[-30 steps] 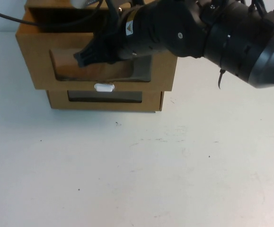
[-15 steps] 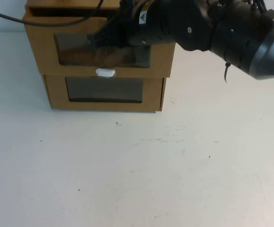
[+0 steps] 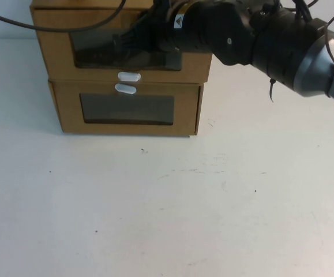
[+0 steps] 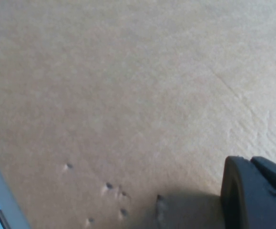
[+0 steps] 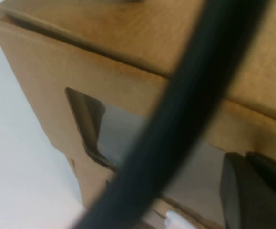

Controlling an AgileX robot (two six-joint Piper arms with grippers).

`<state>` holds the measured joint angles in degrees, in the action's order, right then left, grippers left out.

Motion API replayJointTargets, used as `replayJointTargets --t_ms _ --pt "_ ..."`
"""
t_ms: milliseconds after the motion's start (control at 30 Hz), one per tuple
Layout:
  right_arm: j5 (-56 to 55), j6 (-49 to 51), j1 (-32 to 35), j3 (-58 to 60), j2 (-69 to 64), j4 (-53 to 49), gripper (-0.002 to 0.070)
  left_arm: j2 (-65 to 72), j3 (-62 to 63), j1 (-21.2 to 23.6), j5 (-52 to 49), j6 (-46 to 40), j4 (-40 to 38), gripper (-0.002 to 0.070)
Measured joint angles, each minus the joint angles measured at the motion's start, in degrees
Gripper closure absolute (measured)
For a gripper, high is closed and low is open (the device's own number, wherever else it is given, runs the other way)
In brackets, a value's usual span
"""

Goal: Close the shoe box
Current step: Close the shoe box with your right arm

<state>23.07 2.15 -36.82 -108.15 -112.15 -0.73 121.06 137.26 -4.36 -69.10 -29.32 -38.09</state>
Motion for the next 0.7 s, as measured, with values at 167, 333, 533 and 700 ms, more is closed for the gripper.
replayJointTargets --t_ms 167,333,533,700 --pt "-1.50 0.00 0.48 0.00 -0.69 0.73 0.0689 -0.10 0.00 0.00 0.00 0.00 0.00 0.0680" --pt "-2.68 -0.04 0.99 0.00 -1.82 2.28 0.0689 -0.10 0.00 0.00 -0.07 0.00 -0.10 0.0680" --pt "1.98 -1.11 1.46 0.00 -1.54 4.51 0.0689 -0.10 0.00 0.00 -0.29 0.04 -0.09 0.0680" --pt "8.02 -8.16 1.70 0.00 1.04 11.91 0.0689 -0.10 0.74 0.00 -0.62 0.04 -0.22 0.0680"
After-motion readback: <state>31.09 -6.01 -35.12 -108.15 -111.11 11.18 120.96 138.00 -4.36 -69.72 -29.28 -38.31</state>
